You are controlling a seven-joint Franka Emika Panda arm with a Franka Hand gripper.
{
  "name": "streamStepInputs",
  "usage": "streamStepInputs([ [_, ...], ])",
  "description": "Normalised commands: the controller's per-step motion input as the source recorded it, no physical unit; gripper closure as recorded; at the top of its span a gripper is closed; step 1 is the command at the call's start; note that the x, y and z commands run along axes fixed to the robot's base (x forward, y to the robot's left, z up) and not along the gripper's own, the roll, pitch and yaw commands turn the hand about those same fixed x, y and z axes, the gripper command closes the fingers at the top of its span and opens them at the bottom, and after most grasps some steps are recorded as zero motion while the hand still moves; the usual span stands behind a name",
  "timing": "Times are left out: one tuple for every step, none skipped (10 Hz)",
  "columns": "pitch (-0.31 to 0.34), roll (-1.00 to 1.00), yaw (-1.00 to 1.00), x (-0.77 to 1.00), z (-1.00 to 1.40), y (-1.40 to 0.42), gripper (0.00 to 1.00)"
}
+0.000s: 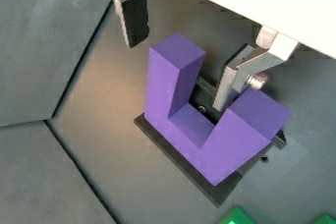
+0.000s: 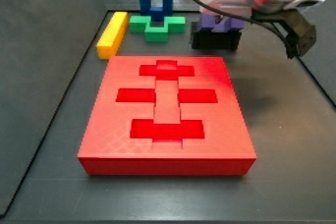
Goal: Pick up the purple object. Move up. Place the purple object on the fixture. Regrasp the purple object. Move to above the board. Insert the purple object.
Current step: Regrasp the purple object.
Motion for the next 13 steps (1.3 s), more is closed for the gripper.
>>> streamStepInputs([
  [0.014,0.07,0.03,0.26,-0.13,0.00,0.00],
  [0.009,0.03,0.01,0.21,-0.07,0.00,0.00],
  [0.000,0.00,0.00,0.01,-0.02,0.00,0.00],
  [0.000,0.13,0.00,0.05,-0.23,0.00,0.00],
  [0.000,0.02,0.00,0.00,0.00,0.00,0.00],
  [0.000,0.00,0.00,0.00,0.00,0.00,0.00],
  [0.000,0.00,0.00,0.00,0.00,0.00,1.00],
  [0.000,0.00,0.00,0.00,0.00,0.00,1.00],
  [0.000,0.00,0.00,0.00,0.00,0.00,1.00],
  [0.000,0.00,0.00,0.00,0.00,0.00,1.00],
  [0.000,0.00,0.00,0.00,0.00,0.00,1.00],
  [0.000,0.00,0.00,0.00,0.00,0.00,1.00],
  [0.000,0.00,0.00,0.00,0.00,0.00,1.00],
])
